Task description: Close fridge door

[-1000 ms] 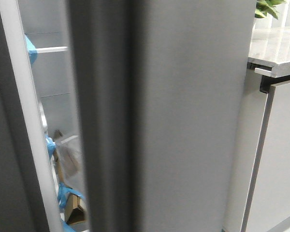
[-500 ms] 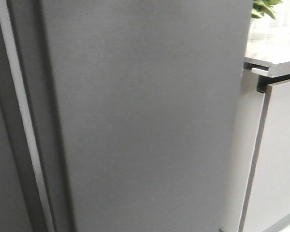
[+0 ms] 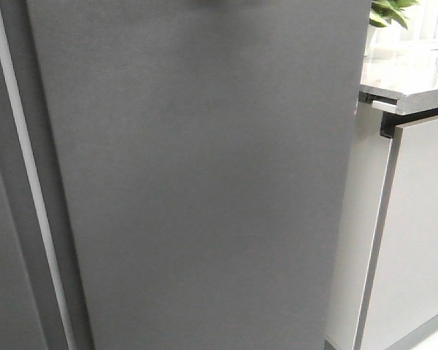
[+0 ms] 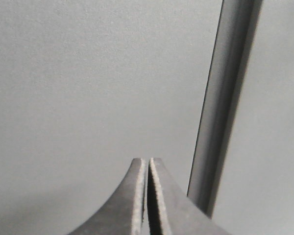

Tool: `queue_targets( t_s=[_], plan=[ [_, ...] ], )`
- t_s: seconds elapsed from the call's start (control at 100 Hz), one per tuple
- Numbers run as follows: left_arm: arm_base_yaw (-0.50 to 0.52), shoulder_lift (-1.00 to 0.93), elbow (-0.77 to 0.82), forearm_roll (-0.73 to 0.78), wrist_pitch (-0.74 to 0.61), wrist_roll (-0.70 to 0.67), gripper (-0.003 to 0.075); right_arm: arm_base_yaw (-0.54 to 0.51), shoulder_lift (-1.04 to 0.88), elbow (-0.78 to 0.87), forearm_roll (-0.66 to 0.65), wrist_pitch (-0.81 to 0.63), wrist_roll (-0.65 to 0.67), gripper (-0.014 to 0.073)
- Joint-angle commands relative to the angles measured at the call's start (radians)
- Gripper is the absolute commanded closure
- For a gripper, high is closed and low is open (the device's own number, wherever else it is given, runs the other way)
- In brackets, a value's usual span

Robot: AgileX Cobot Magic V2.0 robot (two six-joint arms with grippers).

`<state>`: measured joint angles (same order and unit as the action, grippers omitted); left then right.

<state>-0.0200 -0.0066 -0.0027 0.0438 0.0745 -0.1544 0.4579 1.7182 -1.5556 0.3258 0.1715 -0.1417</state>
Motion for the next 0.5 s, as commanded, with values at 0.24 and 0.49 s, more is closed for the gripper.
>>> queue_targets(
  t_s=[0.24,0.49],
  plan=[
    [0.001,-0.023,0.04,-0.006,-0.083,-0.002,0.074,-0.022,-0.199,-0.002,-0.097,0.027,-0.001,0.0665],
    [0.001,-0.023,0.04,-0.006,-0.083,-0.002,0.074,-0.135,-0.45,0.257,-0.097,0.007,0.016,0.0665]
  ],
)
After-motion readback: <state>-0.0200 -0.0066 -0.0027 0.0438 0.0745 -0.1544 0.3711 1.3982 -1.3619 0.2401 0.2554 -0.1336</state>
